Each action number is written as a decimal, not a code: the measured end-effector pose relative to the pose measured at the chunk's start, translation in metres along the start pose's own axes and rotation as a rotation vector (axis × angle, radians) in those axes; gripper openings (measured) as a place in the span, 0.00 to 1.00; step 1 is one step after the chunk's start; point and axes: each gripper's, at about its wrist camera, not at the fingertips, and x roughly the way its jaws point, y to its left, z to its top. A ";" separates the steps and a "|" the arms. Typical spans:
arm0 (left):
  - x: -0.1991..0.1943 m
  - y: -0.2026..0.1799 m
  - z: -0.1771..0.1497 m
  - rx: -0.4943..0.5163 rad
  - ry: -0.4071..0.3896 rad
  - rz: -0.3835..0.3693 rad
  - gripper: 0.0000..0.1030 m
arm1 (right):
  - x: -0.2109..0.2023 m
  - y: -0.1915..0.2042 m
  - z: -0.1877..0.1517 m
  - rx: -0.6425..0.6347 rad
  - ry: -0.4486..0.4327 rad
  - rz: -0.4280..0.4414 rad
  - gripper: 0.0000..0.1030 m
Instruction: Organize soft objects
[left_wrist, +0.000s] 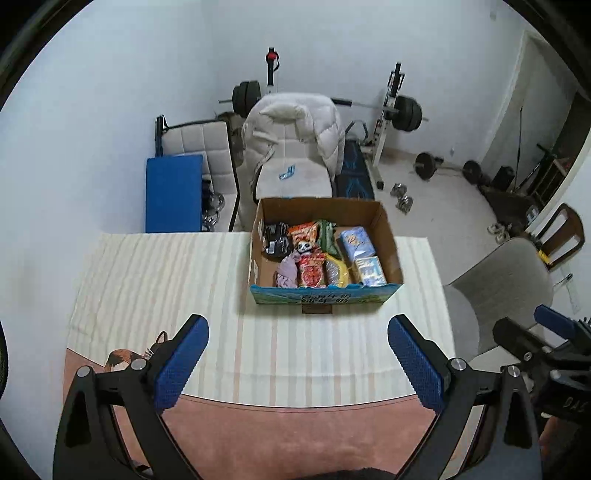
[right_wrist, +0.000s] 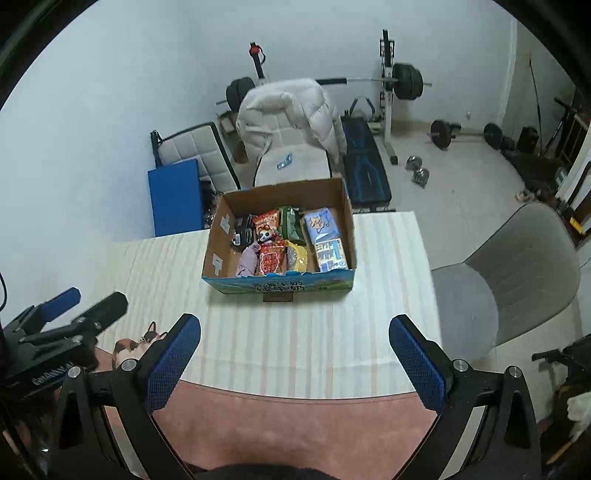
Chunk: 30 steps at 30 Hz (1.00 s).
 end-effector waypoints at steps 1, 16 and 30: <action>-0.005 0.000 -0.001 0.000 -0.008 0.002 0.97 | -0.009 0.001 -0.003 -0.010 -0.003 -0.002 1.00; -0.054 -0.019 -0.012 0.054 -0.121 0.034 0.97 | -0.061 0.001 -0.018 -0.040 -0.098 -0.058 1.00; -0.043 -0.007 -0.005 0.002 -0.144 0.078 0.97 | -0.065 0.008 -0.002 -0.055 -0.184 -0.115 1.00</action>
